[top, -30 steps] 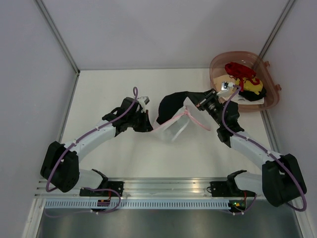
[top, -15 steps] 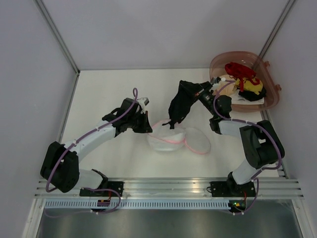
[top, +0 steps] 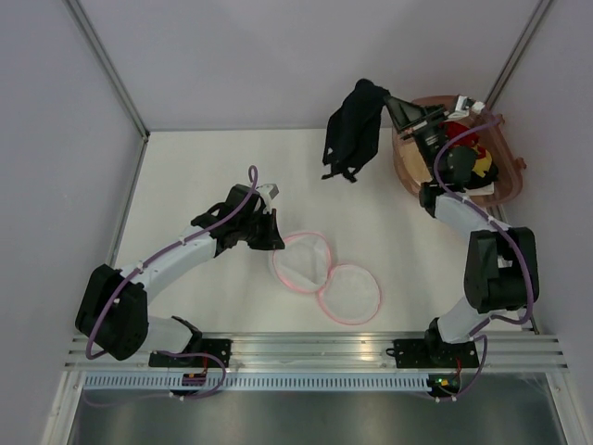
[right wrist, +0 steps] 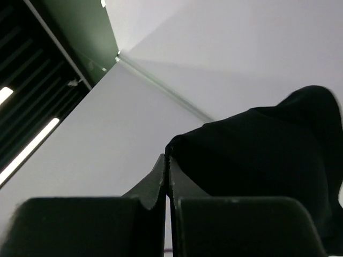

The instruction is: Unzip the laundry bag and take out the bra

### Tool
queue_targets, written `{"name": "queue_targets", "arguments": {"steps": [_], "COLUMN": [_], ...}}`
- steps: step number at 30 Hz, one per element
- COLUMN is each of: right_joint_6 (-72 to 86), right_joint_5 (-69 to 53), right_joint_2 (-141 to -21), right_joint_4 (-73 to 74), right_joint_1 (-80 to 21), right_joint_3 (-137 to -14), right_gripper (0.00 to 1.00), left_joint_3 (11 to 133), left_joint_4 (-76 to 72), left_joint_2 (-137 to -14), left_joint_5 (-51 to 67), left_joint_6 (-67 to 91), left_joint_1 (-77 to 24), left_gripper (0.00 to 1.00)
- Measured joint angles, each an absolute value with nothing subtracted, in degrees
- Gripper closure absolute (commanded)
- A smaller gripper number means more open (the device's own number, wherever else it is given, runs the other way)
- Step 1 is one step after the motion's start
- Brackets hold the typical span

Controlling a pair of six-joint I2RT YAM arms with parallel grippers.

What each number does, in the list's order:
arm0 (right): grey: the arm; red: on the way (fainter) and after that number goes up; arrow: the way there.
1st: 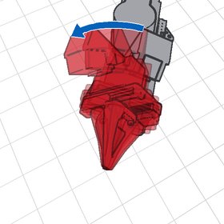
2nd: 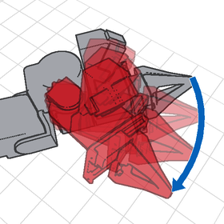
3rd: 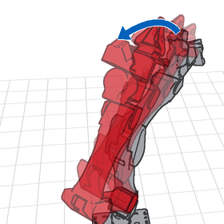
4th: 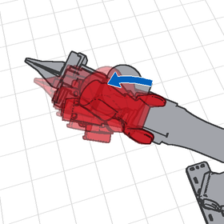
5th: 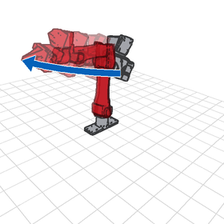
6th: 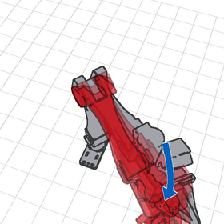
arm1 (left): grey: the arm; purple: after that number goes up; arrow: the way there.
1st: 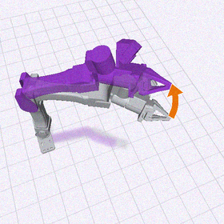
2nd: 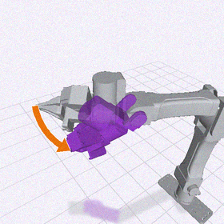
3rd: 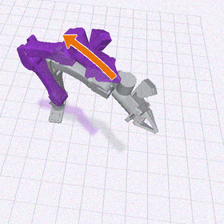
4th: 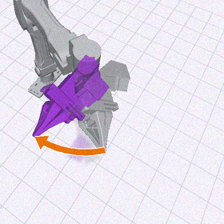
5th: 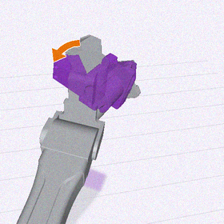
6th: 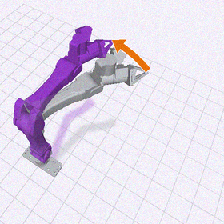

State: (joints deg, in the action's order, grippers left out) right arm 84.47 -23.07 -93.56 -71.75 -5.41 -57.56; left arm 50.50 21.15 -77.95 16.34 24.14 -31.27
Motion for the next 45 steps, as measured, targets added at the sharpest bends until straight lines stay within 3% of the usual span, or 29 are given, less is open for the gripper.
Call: {"name": "queue_targets", "arguments": {"steps": [11, 19, 22, 23, 26, 31, 36, 40, 45], "right_joint_6": [63.9, 50.3, 46.7, 45.8, 43.7, 40.7, 37.2, 33.5, 30.0], "right_joint_5": [-14.9, -7.3, -6.2, -7.0, -9.7, -12.6, -16.3, -19.4, -20.3], "right_joint_2": [-90.0, -94.2, -99.4, -101.5, -105.9, -105.6, -97.6, -86.5, -73.7], "right_joint_4": [-45.9, -27.4, -21.6, -20.0, -15.9, -11.6, -10.1, -9.5, -8.7], "right_joint_1": [11.8, 14.2, 13.4, 13.0, 11.9, 9.2, 5.7, 0.3, -10.0], "right_joint_3": [-71.2, -80.6, -83.9, -84.9, -85.6, -85.6, -82.8, -75.0, -58.6], "right_gripper": [1.0, 0.99, 0.71, 0.55, 0.39, 0.32, 0.29, 0.21, 0.2], "left_joint_3": [50.5, 50.5, 50.5, 50.5, 50.5, 50.5, 50.5, 50.5, 49.5], "left_joint_4": [21.1, 21.1, 21.1, 21.1, 21.1, 21.1, 21.1, 20.8, 19.6], "left_joint_2": [-78.0, -78.0, -78.1, -78.1, -78.1, -78.1, -78.1, -78.1, -76.1], "left_joint_5": [16.4, 16.4, 16.4, 16.4, 16.4, 16.3, 16.3, 16.3, 16.2], "left_joint_6": [24.1, 24.1, 24.1, 24.1, 24.1, 24.1, 24.2, 24.2, 24.6], "left_joint_1": [-31.3, -31.3, -31.3, -31.3, -31.3, -31.3, -31.3, -31.3, -31.3], "left_gripper": [0.98, 0.98, 0.98, 0.98, 0.98, 0.98, 0.98, 0.98, 0.98]}}
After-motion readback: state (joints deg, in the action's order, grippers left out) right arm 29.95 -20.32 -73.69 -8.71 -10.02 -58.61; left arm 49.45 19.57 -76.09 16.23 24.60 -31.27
